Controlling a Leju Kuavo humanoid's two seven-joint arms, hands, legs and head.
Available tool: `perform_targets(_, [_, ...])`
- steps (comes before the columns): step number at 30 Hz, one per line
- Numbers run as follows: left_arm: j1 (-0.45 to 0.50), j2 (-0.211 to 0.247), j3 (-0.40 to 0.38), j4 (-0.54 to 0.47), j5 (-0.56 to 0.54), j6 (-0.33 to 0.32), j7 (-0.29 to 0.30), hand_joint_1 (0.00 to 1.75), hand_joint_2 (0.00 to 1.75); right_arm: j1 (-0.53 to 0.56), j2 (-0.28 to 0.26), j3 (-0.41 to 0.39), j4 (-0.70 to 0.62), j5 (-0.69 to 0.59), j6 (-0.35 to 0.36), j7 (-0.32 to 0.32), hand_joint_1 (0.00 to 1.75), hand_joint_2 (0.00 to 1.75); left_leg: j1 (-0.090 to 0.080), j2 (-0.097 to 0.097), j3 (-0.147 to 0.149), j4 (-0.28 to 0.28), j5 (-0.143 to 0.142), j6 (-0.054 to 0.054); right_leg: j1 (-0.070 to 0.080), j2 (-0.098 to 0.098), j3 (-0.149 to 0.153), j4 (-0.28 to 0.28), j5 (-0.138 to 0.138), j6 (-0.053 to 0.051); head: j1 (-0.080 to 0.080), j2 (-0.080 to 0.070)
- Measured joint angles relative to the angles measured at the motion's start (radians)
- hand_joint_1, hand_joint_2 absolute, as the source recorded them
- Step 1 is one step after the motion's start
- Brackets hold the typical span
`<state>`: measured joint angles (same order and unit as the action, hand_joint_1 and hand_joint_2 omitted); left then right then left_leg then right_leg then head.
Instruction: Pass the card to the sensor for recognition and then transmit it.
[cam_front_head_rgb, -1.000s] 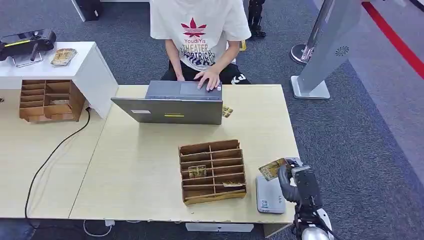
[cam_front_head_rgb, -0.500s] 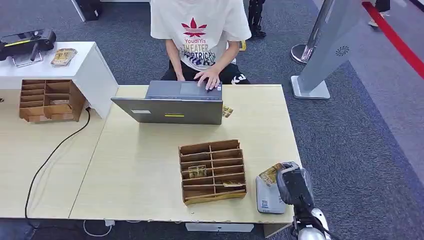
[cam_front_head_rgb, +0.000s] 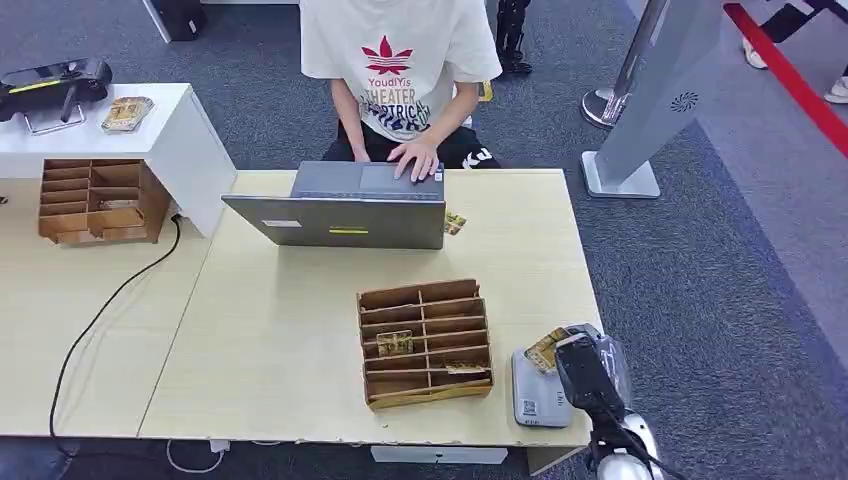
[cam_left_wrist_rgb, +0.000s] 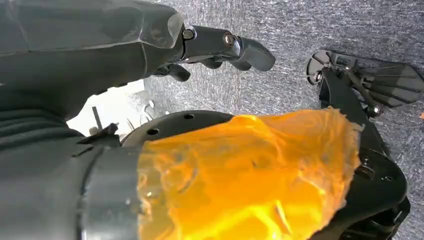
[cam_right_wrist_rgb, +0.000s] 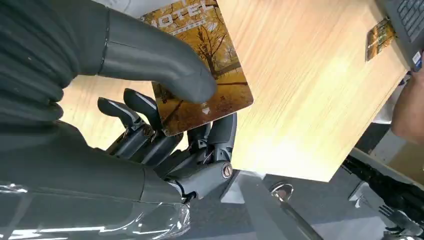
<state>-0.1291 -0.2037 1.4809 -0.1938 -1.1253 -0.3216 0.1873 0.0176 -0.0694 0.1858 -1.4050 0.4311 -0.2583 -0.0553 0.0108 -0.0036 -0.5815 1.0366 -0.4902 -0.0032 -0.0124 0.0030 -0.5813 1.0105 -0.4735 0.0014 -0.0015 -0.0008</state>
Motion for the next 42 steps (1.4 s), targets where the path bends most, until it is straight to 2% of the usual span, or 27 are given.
perform_targets(13, [0.0,0.0,0.0,0.0,-0.005,0.001,0.0,0.0,0.0,-0.017,-0.005,0.011,0.057,0.136,-0.013,0.056,1.75,1.75,0.0,0.0,0.0,0.0,0.0,0.0,0.0,0.0,0.0,0.0,0.0,0.0,0.0,0.0])
perform_targets(28, [0.0,0.0,0.0,0.0,-0.012,0.005,0.002,0.0,0.0,-0.015,-0.026,0.032,0.102,0.253,-0.067,0.116,1.75,1.75,0.0,0.0,0.0,0.0,0.0,0.0,0.0,0.0,0.0,0.0,0.0,0.0,0.0,0.0])
perform_targets(42, [0.0,0.0,0.0,0.0,-0.015,0.005,0.01,0.0,0.0,-0.004,-0.032,0.043,0.121,0.27,-0.069,0.126,1.75,1.75,0.0,0.0,0.0,0.0,0.0,0.0,0.0,0.0,0.0,0.0,0.0,0.0,0.0,0.0])
